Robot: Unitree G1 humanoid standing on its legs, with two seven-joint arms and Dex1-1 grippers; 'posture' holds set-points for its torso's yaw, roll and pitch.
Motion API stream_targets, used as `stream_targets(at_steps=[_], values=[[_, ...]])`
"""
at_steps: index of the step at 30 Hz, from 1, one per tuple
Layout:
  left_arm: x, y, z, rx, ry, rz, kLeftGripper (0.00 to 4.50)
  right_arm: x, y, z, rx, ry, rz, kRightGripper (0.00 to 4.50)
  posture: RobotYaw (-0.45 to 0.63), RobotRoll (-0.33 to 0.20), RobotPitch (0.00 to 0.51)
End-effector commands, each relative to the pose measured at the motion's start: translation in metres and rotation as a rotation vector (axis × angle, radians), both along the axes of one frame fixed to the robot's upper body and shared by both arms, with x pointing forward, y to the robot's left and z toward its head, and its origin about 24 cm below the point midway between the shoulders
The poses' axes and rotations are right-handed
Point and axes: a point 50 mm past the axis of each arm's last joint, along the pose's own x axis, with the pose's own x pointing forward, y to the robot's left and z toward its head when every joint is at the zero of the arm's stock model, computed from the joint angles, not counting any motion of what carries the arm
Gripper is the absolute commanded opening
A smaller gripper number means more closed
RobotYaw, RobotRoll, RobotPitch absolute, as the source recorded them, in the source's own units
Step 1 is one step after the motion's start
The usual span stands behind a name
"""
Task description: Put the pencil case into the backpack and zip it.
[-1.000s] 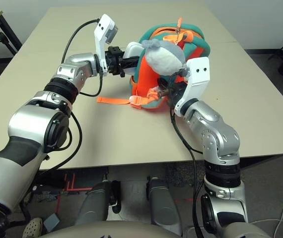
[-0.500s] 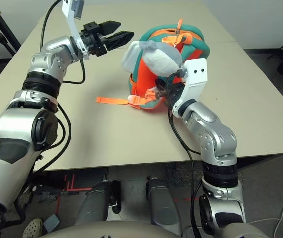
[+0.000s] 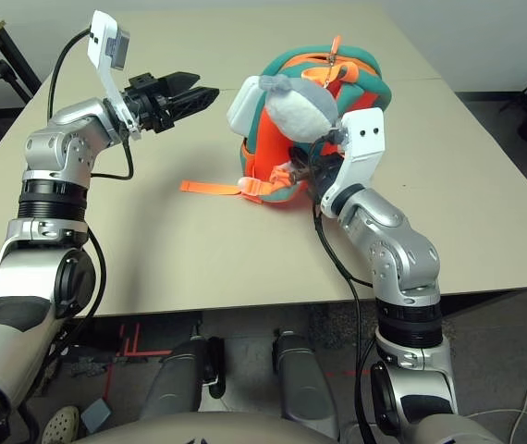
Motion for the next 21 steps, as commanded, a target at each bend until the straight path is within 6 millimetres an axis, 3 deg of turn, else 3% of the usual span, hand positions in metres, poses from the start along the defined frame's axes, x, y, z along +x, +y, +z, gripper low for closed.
stream_targets(at_steps=[1,3,10,21], values=[[-0.002,-0.005,-0.004,0.009,0.008,-0.019,0.71,0.000,0.006,-0.009,-0.009,0.047,0.042,0.21,-0.14,0.000,0.104],[-0.002,-0.006,-0.005,0.016,0.011,-0.024,0.01,0.000,0.006,-0.009,-0.010,0.047,0.041,0.21,-0.14,0.000,0.104],[0.004,-0.019,-0.017,0.017,0.052,-0.057,0.00,-0.001,0.006,-0.009,-0.008,0.047,0.031,0.21,-0.15,0.000,0.106],[0.027,-0.084,-0.033,0.053,0.088,-0.094,0.00,-0.001,-0.001,-0.009,-0.019,0.050,0.010,0.21,-0.17,0.000,0.108]])
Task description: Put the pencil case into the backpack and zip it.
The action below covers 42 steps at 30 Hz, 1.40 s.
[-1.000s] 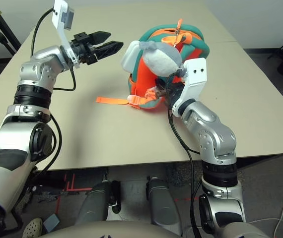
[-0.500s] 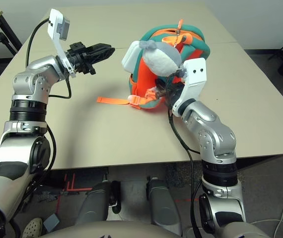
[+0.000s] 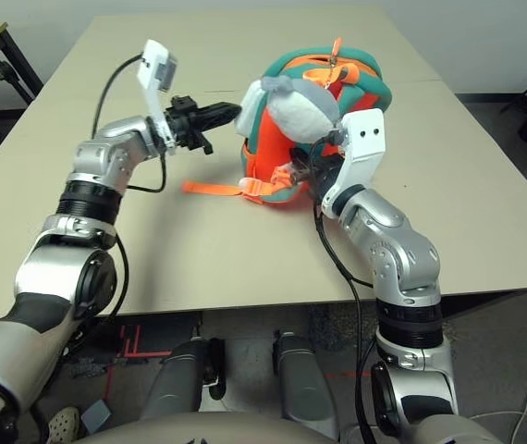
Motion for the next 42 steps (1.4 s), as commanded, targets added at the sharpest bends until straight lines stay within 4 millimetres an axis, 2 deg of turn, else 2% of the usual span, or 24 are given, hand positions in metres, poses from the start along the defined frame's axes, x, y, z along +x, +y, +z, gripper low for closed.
stream_targets(at_steps=[1,4,8,11,16,25,28,33,36,42], values=[[0.002,-0.018,-0.006,0.029,0.007,-0.013,0.00,-0.001,0.003,-0.008,-0.008,0.046,0.020,0.21,-0.17,0.000,0.108],[0.001,-0.027,-0.007,0.037,0.004,-0.033,0.00,-0.002,0.003,-0.008,-0.006,0.046,0.016,0.21,-0.18,0.000,0.108],[0.002,-0.026,-0.008,0.042,-0.001,-0.040,0.00,-0.004,0.003,-0.009,-0.003,0.047,0.011,0.21,-0.19,0.000,0.110],[0.002,-0.016,0.000,0.007,-0.018,-0.040,0.00,-0.004,0.003,-0.010,-0.001,0.048,0.009,0.21,-0.18,0.000,0.110],[0.000,0.002,0.025,-0.076,-0.067,-0.054,0.00,-0.003,0.004,-0.010,0.001,0.049,0.015,0.21,-0.17,0.000,0.113],[-0.023,0.042,0.052,-0.108,-0.131,-0.024,0.00,-0.001,0.007,-0.012,0.004,0.053,0.025,0.21,-0.15,0.000,0.116],[-0.033,0.048,0.057,-0.102,-0.141,-0.034,0.00,-0.001,0.007,-0.012,0.004,0.055,0.028,0.21,-0.15,0.000,0.116],[-0.044,0.045,0.060,-0.081,-0.142,-0.067,0.00,-0.001,0.008,-0.013,0.004,0.056,0.033,0.21,-0.15,0.000,0.116],[-0.049,0.040,0.061,-0.077,-0.147,-0.108,0.60,0.000,0.008,-0.013,0.004,0.056,0.034,0.21,-0.14,0.000,0.113],[-0.058,0.031,0.067,-0.067,-0.157,-0.197,2.88,0.000,0.007,-0.014,0.002,0.054,0.032,0.21,-0.15,0.000,0.110]])
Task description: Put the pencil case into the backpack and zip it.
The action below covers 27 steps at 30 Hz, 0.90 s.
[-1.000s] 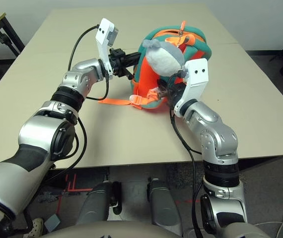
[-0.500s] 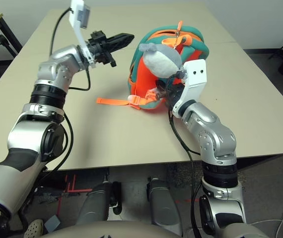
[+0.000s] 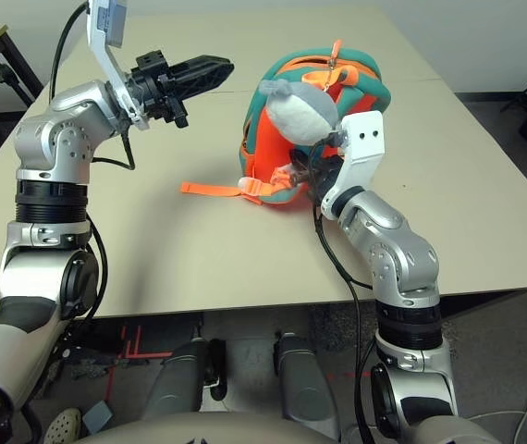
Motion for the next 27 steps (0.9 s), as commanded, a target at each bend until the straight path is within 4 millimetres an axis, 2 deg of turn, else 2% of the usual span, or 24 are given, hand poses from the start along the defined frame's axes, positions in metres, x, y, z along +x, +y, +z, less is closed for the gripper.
stream_targets(at_steps=[1,4,5,10,21,27], values=[[-0.006,-0.005,0.005,0.026,-0.020,-0.054,3.22,0.000,0.005,-0.011,-0.010,0.052,0.028,0.21,-0.15,0.000,0.110],[-0.008,-0.010,0.007,0.047,-0.031,-0.083,4.41,0.000,0.004,-0.011,-0.010,0.053,0.026,0.21,-0.16,0.000,0.104],[-0.009,-0.013,0.007,0.058,-0.034,-0.095,4.50,0.000,0.004,-0.011,-0.010,0.053,0.026,0.21,-0.16,0.000,0.104],[-0.010,-0.027,0.004,0.107,-0.050,-0.155,4.50,0.000,0.005,-0.012,-0.009,0.052,0.027,0.21,-0.16,0.000,0.097],[0.010,-0.055,-0.009,0.221,-0.068,-0.170,4.50,0.000,0.006,-0.012,-0.004,0.046,0.023,0.21,-0.18,0.000,0.089],[0.012,-0.068,-0.012,0.230,-0.058,-0.231,4.50,-0.001,0.006,-0.012,-0.002,0.044,0.015,0.21,-0.19,0.000,0.088]])
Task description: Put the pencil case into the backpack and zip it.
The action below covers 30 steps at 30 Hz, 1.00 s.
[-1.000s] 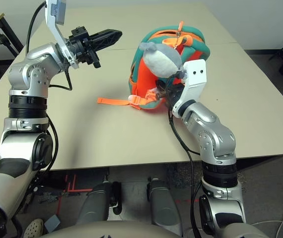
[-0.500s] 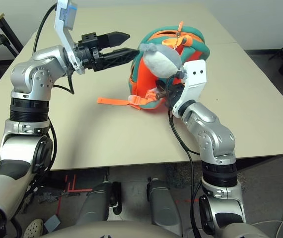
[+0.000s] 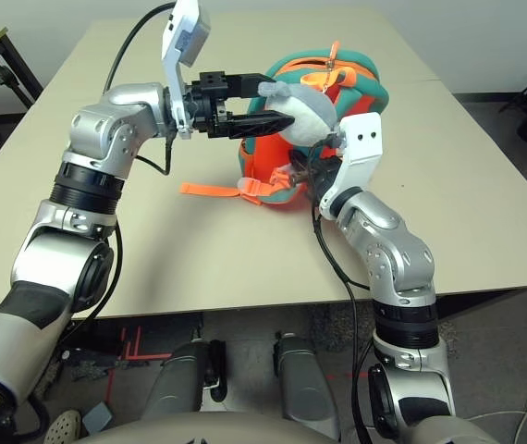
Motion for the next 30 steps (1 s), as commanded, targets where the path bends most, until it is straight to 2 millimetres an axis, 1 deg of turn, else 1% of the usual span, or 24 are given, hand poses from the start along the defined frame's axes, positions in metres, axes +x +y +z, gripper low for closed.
stream_targets(at_steps=[1,7,14,17,18,23,26,28,30], values=[[0.000,-0.009,-0.002,0.033,-0.005,-0.038,4.50,-0.003,0.005,-0.010,-0.005,0.044,0.021,0.21,-0.19,0.000,0.088],[-0.001,-0.020,-0.007,0.056,0.013,-0.087,4.50,-0.003,0.004,-0.009,-0.004,0.042,0.017,0.21,-0.19,0.000,0.089],[-0.002,-0.022,-0.010,0.066,0.033,-0.102,4.50,-0.003,0.004,-0.009,-0.002,0.042,0.014,0.21,-0.19,0.000,0.093],[-0.002,-0.021,-0.010,0.063,0.039,-0.102,3.87,-0.003,0.005,-0.009,-0.002,0.043,0.014,0.21,-0.19,0.000,0.095],[-0.002,-0.020,-0.010,0.063,0.040,-0.102,3.43,-0.003,0.005,-0.009,-0.002,0.043,0.015,0.21,-0.19,0.000,0.096],[-0.003,-0.018,-0.011,0.063,0.044,-0.093,1.60,-0.004,0.005,-0.010,-0.002,0.045,0.018,0.21,-0.19,0.000,0.100],[-0.002,-0.015,-0.010,0.061,0.042,-0.083,0.66,-0.004,0.006,-0.010,-0.003,0.046,0.020,0.21,-0.19,0.000,0.104],[-0.002,-0.012,-0.008,0.061,0.036,-0.072,0.34,-0.004,0.006,-0.010,-0.002,0.047,0.021,0.21,-0.18,0.000,0.106],[0.000,-0.004,-0.003,0.045,0.022,-0.047,0.31,-0.004,0.006,-0.011,-0.003,0.049,0.023,0.21,-0.18,0.000,0.109]])
